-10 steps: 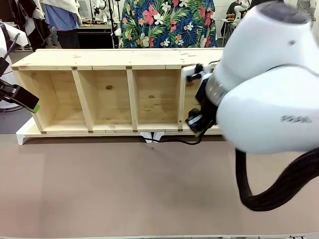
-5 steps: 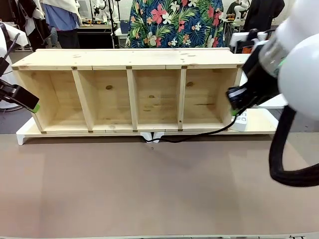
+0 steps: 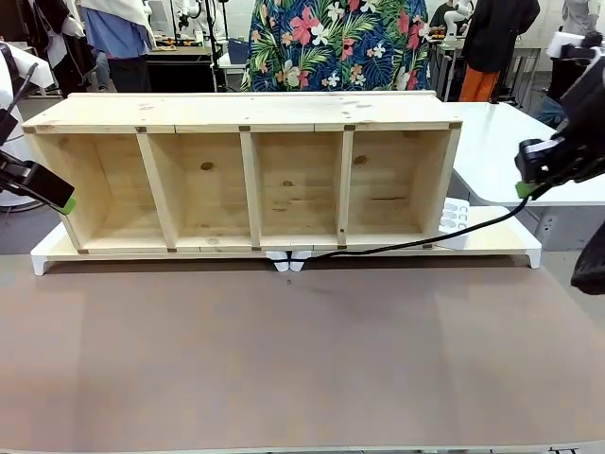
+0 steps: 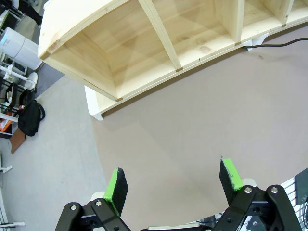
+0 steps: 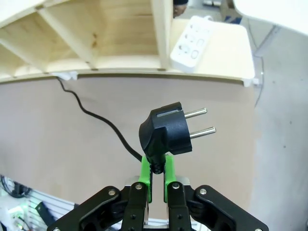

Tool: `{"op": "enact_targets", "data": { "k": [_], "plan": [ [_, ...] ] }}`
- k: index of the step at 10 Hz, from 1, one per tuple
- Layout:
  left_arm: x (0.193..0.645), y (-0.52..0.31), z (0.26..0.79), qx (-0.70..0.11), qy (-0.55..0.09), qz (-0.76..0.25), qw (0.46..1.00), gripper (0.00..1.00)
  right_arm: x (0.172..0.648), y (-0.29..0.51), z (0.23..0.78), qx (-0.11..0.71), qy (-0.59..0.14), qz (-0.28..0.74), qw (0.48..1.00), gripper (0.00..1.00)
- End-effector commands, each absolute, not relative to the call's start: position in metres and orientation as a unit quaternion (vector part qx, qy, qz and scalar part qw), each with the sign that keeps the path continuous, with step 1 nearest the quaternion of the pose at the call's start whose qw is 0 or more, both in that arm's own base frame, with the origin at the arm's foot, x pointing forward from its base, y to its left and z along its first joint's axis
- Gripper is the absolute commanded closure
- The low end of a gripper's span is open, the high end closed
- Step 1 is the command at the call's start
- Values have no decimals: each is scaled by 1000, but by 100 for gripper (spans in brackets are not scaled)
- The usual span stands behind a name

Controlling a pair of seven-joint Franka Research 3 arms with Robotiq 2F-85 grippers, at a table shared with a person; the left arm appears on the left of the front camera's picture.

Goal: Perform cable management.
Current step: Pull the grasped Power Cable to the location of the Power Strip.

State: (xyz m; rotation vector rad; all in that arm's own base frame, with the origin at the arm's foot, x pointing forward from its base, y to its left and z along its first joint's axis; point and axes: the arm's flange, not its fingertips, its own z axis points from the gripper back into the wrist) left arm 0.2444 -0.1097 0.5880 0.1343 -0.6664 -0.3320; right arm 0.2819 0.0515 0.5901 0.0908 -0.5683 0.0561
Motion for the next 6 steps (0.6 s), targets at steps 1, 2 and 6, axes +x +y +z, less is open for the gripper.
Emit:
{"op": "enact_targets", "data": {
  "k": [1,2,6],
  "plan": [
    [246,-109,588,67,-326,-164,929,0,261,21,527,31,-285,23,958,86],
    [246,-109,588,67,-326,-164,929,0,273,13,525,26,-288,32,957,86],
    [246,-109,588,67,-326,-164,929,0,332,11,521,11,-328,81,941,86]
  ]
}}
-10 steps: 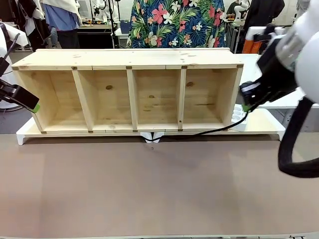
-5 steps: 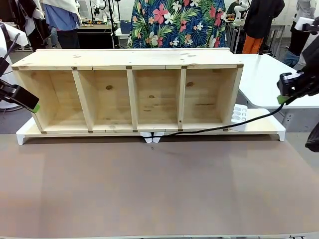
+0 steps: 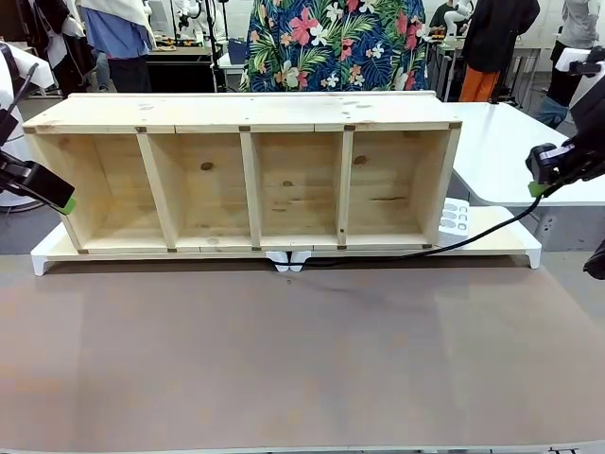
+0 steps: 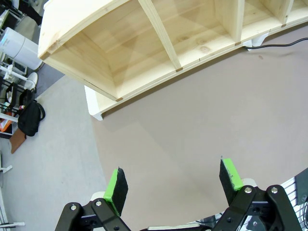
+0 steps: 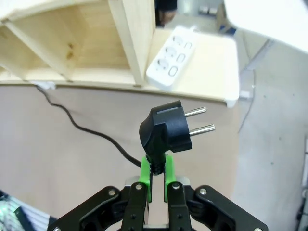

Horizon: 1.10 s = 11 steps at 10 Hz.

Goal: Perform cable management.
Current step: Pull the grasped Power Cable to the location of the Power Strip.

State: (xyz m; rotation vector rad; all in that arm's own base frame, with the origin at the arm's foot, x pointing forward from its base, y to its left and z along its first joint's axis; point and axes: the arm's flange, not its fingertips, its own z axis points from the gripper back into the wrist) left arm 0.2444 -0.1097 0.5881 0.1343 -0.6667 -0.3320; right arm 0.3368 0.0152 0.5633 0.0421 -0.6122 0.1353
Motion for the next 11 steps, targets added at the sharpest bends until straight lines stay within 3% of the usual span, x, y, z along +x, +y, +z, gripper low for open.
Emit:
{"op": "enact_targets", "data": {
  "k": [1,11],
  "plan": [
    [246,-109,588,67,-326,-164,929,0,347,12,522,4,-342,80,936,86],
    [246,-109,588,67,-326,-164,929,0,478,11,566,-12,-373,43,927,86]
  ]
}}
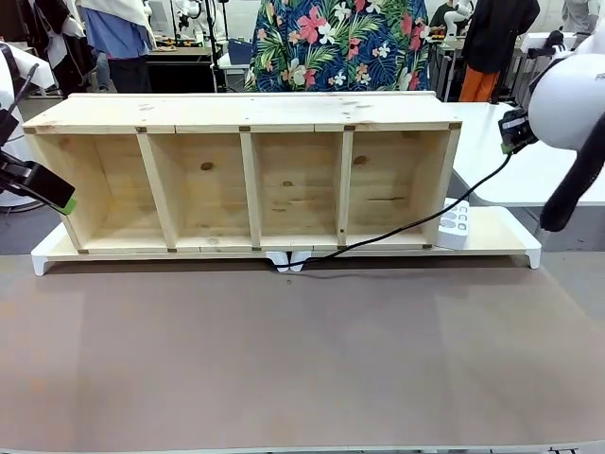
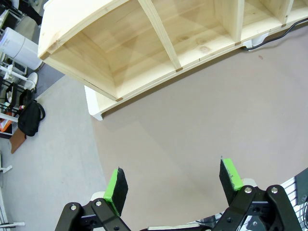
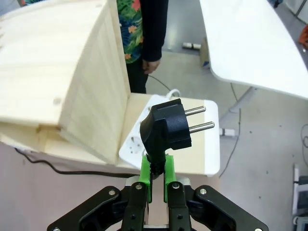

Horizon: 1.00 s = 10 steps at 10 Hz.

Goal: Perform cable management.
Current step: Pull the grasped Power Cable to the location of the Power Strip.

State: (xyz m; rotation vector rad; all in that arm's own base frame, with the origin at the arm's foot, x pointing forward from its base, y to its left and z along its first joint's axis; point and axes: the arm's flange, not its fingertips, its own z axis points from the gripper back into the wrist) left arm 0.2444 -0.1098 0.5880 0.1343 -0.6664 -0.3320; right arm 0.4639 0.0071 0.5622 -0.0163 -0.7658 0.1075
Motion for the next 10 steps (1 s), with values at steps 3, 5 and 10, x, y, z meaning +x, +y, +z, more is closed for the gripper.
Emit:
{"op": "enact_targets", "data": {
  "k": [3,5,10],
  "plan": [
    [246,-109,588,67,-326,-164,929,0,508,17,562,-6,-346,42,937,86],
    [246,-109,588,67,-326,-164,929,0,513,18,557,-3,-318,32,947,86],
    [246,-109,588,67,-326,-164,929,0,511,16,559,4,-318,31,947,86]
  ]
}}
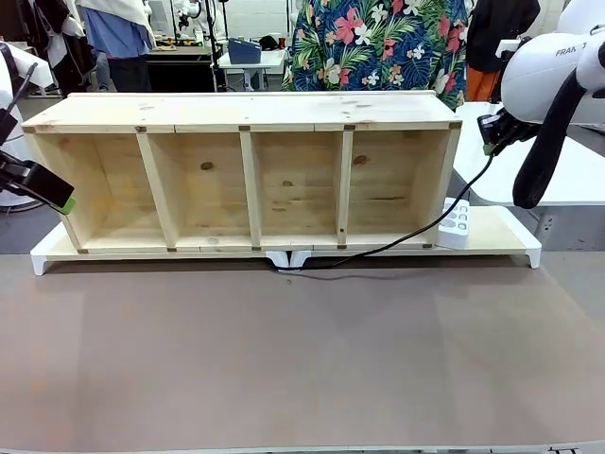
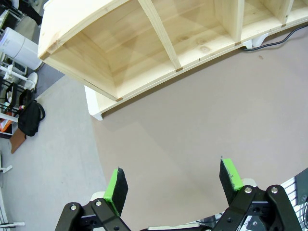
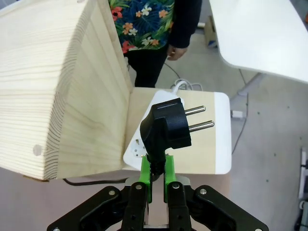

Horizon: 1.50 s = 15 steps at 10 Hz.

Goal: Perform cable management.
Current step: Pull the grasped Power Cable to the location of the Power Strip, then release the Power Cable when the human grasps it.

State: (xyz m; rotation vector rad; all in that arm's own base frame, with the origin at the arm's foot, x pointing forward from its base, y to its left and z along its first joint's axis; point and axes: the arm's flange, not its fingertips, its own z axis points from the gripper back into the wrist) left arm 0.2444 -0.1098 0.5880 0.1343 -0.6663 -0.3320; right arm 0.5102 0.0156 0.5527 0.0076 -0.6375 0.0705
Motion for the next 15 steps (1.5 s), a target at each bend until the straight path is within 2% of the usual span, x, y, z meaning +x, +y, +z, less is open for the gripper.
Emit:
{"op": "enact_targets", "data": {
  "k": [1,15],
  "plan": [
    [246,-109,588,67,-326,-164,929,0,511,15,551,4,-311,35,950,86],
    [246,-109,588,67,-326,-164,929,0,511,15,551,4,-311,35,950,86]
  ]
}}
